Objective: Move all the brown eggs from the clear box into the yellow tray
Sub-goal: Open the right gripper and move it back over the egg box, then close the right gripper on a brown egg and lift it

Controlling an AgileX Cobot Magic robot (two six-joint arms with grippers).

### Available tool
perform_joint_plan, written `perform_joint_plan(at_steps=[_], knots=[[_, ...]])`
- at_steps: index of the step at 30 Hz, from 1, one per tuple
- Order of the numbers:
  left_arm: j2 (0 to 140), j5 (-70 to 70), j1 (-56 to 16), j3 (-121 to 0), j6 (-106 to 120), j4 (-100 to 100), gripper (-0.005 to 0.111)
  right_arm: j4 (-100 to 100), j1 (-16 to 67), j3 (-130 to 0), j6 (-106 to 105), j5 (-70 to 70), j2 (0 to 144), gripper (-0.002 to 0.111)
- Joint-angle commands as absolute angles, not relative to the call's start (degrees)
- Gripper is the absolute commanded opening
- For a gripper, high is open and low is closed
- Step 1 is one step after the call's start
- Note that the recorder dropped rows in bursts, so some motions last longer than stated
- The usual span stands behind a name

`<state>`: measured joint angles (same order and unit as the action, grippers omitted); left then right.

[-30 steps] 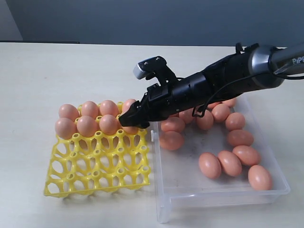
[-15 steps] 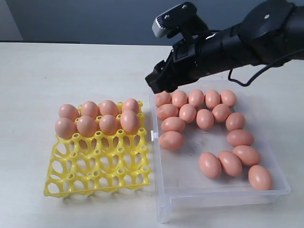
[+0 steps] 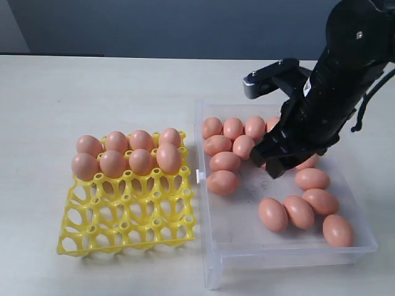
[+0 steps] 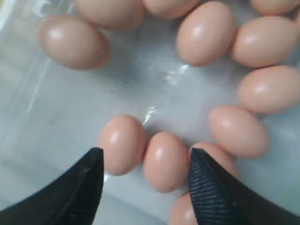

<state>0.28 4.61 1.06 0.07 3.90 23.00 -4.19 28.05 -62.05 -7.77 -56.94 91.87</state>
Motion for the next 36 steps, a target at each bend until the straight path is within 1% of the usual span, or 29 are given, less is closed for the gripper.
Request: perform_joint_plan(at_steps=[1, 18, 20, 21, 23, 24, 25, 28, 31, 34, 36], knots=[[0.0, 4.33, 0.46, 0.0, 3.65, 23.17, 0.0, -6.76, 27.98, -62.42, -9.66, -61.06, 96.54, 0.052], [0.0, 4.33, 0.46, 0.0, 3.65, 23.17, 0.0, -11.17, 27.98, -62.42, -13.09, -57.83, 110.24, 0.052], [0.0, 4.33, 0.46, 0.0, 3.65, 23.17, 0.0, -11.17, 27.98, -62.42, -13.09, -56.82, 110.98, 0.045], [0.0, 4.33, 0.46, 0.0, 3.65, 23.17, 0.0, -11.17, 27.98, -62.42, -13.09, -56.55, 111.11, 0.037], [0.0, 4.33, 0.46, 0.0, 3.65, 23.17, 0.0, -11.05, 27.98, -62.67, -13.09, -56.14, 110.98, 0.014], [0.0, 4.33, 0.46, 0.0, 3.65, 23.17, 0.0, -10.69, 27.98, -62.94, -13.09, -56.14, 110.73, 0.005], [0.0, 4.33, 0.46, 0.0, 3.65, 23.17, 0.0, -10.69, 27.98, -63.23, -13.09, -56.42, 110.42, 0.0], [0.0, 4.33, 0.46, 0.0, 3.65, 23.17, 0.0, -11.81, 28.08, -64.53, -13.09, -56.16, 107.49, 0.005], [0.0, 4.33, 0.46, 0.0, 3.65, 23.17, 0.0, -15.63, 28.91, -66.3, -14.93, -53.61, 103.06, 0.004], [0.0, 4.33, 0.46, 0.0, 3.65, 23.17, 0.0, -26.06, 30.6, -67.26, -20.34, -47.19, 99.11, 0.005], [0.0, 4.33, 0.46, 0.0, 3.65, 23.17, 0.0, -38.22, 32.71, -67.36, -29.54, -41.81, 97.6, 0.005]])
